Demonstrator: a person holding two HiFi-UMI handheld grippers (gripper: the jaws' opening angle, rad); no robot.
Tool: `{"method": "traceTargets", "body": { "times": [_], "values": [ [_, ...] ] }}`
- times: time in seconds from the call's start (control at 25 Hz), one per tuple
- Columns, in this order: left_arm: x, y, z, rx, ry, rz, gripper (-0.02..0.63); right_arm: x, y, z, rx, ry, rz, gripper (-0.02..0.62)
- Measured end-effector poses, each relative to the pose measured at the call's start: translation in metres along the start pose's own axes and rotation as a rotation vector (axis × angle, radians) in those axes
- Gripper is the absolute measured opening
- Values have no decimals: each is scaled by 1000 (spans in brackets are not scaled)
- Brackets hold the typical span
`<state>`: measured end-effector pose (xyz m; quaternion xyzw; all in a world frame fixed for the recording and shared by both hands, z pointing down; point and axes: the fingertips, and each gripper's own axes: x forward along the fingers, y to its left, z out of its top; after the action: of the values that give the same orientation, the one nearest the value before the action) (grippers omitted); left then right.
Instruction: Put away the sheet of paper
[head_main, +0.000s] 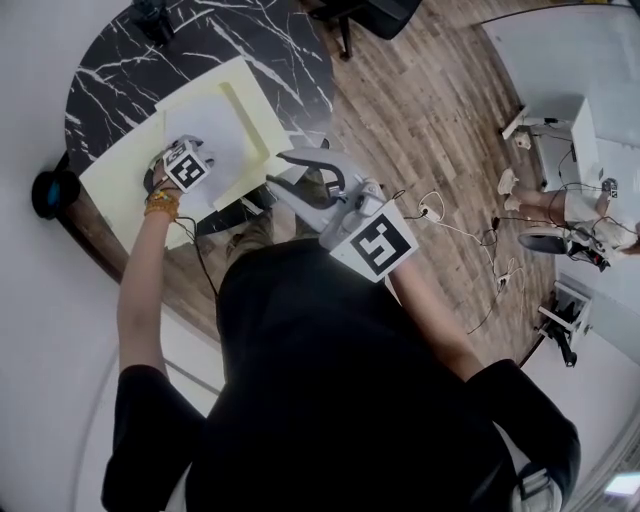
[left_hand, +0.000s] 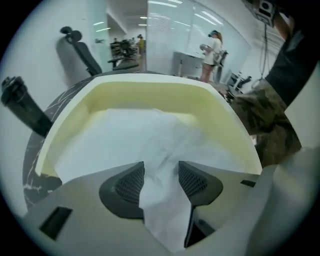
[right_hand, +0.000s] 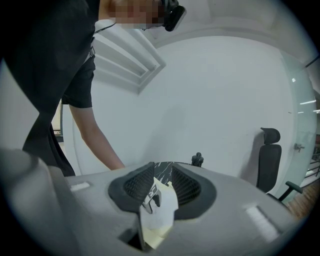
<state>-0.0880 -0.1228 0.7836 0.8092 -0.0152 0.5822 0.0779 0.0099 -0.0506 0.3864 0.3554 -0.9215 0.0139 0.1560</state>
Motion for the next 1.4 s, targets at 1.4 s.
{"method": "traceTargets", "body": {
  "times": [1.4],
  "values": [
    [11, 0, 40, 69, 74, 7, 235, -33, -70, -38, 18, 63, -138, 109]
  ]
}}
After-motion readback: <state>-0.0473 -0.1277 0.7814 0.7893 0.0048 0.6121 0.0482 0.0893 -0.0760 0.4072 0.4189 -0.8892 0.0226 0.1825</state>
